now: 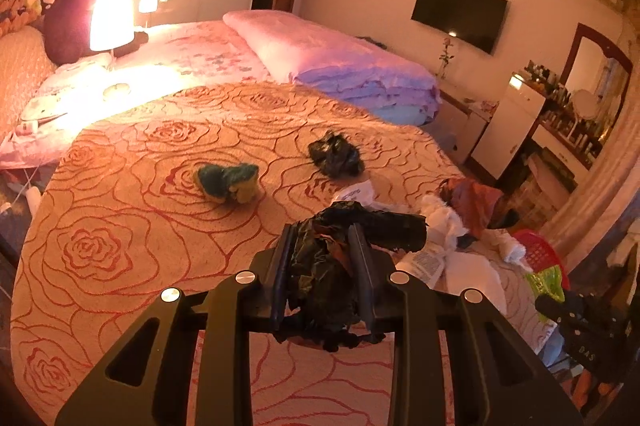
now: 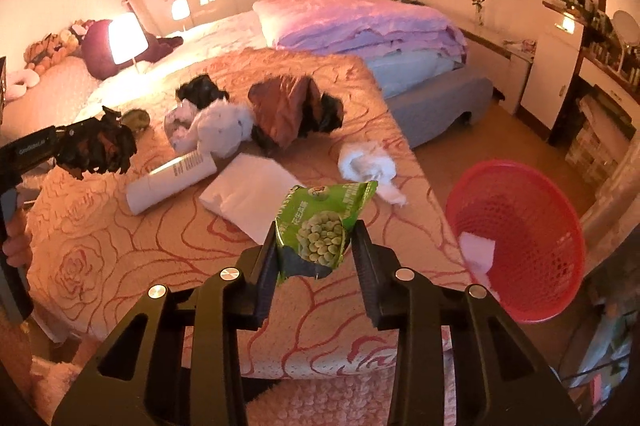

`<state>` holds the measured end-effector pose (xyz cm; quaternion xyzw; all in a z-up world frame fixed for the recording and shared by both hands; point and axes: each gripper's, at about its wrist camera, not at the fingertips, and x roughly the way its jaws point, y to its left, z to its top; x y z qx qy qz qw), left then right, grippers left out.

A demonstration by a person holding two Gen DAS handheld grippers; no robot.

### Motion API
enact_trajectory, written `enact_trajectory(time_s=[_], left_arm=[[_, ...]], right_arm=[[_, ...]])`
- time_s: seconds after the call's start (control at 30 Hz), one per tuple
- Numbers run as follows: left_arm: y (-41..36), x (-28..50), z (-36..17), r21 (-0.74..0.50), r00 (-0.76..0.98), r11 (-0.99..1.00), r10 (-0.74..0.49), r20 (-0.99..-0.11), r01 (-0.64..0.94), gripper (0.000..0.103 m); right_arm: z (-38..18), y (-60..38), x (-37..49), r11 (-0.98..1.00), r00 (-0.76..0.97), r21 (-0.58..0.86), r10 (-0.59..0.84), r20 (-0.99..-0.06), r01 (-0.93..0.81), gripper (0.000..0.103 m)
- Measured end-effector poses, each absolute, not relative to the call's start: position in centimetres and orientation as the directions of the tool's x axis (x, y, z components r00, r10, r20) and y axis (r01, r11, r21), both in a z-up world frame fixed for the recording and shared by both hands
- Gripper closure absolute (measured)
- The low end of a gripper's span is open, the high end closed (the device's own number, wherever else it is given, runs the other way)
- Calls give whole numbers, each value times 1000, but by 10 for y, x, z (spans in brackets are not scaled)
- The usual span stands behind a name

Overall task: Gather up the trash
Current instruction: 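Carry the black bag and green snack bag toward the red basket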

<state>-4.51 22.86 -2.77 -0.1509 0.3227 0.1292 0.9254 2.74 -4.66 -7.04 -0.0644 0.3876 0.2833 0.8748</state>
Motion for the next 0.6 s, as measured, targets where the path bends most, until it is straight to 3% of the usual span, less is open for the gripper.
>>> enact_trajectory(time_s=[0.6], left_arm=[[192,-36,3,-190,813,952,92,-574,-241,77]], right_arm=[[-38,-58,41,848,603,111,453,-657,-518,68]])
